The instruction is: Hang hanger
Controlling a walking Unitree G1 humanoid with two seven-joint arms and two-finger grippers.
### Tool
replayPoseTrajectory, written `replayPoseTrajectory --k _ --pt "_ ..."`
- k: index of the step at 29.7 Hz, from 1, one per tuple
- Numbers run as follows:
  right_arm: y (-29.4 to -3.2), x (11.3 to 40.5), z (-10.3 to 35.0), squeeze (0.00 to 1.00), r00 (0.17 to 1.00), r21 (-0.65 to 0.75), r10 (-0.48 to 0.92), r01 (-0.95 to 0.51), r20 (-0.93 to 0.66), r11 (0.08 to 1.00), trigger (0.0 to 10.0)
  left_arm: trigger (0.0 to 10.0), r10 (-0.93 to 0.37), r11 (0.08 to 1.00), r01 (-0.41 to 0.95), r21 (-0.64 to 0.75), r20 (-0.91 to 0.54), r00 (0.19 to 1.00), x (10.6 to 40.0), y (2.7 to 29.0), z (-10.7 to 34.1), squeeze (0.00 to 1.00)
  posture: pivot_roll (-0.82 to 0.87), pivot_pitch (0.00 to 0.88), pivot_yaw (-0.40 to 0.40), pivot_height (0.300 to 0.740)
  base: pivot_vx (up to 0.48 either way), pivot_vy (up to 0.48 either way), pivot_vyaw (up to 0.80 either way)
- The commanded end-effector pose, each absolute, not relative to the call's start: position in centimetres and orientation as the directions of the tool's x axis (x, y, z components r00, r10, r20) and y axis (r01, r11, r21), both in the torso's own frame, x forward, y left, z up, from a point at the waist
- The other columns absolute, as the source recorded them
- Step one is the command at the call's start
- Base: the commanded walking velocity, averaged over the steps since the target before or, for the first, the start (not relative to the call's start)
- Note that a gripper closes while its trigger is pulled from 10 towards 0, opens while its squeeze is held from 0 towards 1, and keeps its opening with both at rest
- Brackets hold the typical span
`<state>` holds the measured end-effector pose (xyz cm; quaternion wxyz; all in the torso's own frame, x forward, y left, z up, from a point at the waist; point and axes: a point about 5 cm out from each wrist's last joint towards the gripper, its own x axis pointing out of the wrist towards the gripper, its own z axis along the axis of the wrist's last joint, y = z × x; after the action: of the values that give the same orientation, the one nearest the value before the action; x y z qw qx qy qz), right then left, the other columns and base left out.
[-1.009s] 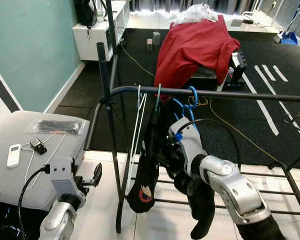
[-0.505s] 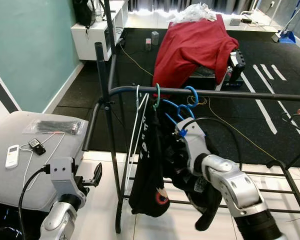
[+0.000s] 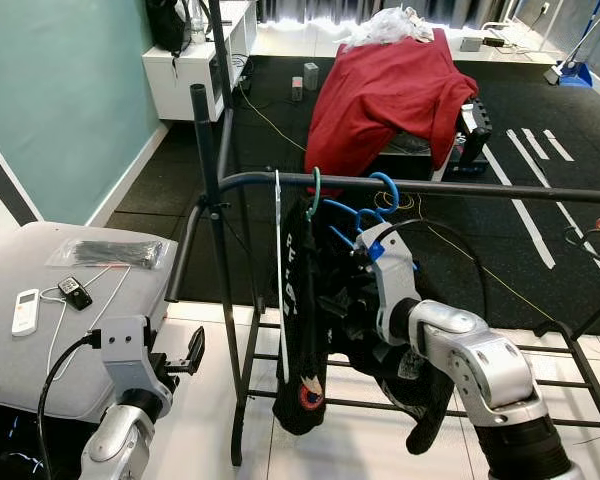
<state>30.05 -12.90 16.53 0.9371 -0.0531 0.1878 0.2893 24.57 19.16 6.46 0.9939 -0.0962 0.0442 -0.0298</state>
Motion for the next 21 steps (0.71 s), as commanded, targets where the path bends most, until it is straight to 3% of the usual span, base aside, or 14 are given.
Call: replayPoseTrajectory --k 1,21 --pt "-12.2 30.0 17.2 0.0 0.752 0.015 0.55 -0.585 -0.363 0.811 10.0 10.0 -0.068 0.978 0.048 -0.201 -0.095 0.993 24.2 19.0 6.1 0.0 -0.09 0.09 -0.011 0.74 0.0 0.0 0.0" --pt "-10.0 29.8 16.6 0.0 0.703 0.031 0.574 -0.622 -0.42 0.783 10.0 10.0 -0.067 0.977 0.047 -0.207 -0.09 0.994 24.2 18.8 6.2 0.0 -0.08 0.106 -0.023 0.74 0.0 0.0 0.0"
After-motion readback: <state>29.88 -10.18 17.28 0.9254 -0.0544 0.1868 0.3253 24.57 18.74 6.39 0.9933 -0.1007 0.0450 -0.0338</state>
